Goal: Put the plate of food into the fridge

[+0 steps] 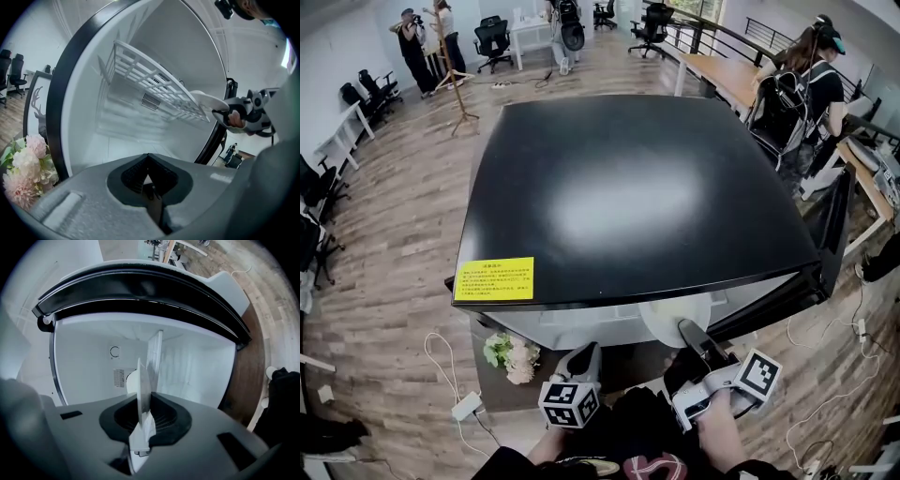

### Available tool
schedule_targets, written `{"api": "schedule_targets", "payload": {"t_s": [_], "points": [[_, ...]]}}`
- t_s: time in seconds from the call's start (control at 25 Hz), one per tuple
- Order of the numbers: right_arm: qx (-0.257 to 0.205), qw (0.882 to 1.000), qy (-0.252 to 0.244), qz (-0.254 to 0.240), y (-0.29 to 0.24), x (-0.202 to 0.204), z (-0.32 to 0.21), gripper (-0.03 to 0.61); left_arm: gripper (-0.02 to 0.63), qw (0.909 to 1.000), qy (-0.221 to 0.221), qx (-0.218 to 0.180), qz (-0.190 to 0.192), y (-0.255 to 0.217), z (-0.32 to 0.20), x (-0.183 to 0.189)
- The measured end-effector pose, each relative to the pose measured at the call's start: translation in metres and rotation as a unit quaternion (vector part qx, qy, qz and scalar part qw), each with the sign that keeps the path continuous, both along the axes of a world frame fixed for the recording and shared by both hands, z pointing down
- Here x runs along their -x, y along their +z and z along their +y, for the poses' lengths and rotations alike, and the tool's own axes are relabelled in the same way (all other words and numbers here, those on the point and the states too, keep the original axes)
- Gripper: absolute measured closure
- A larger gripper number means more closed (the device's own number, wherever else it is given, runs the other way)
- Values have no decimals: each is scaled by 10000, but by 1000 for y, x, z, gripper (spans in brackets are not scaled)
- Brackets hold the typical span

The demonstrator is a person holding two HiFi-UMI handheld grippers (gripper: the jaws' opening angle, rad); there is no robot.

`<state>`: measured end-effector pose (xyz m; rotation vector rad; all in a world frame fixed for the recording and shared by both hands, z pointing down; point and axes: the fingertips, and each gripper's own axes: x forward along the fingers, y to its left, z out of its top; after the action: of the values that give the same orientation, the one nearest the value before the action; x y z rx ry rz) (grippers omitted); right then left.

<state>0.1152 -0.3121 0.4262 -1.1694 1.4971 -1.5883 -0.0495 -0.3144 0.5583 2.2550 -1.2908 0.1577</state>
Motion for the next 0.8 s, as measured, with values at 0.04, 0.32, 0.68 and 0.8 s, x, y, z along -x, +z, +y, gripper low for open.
{"api": "schedule_targets", "payload": {"t_s": [0.04,0.32,0.68,0.8], "points": [[15,10000,15,-2,0,-1,-1,526,606,10000,-7,1,1,-1,-1,0],[72,9999,109,-107,1,-2,-9,525,606,10000,-15,23,4,1,-4,2],[95,9998,155,-79,2,-2,-17,525,606,10000,-34,9,-36,0,-7,6],[66,9998,161,-57,1,-2,-22,523,606,10000,-74,6,-49,-1,-10,9]]}}
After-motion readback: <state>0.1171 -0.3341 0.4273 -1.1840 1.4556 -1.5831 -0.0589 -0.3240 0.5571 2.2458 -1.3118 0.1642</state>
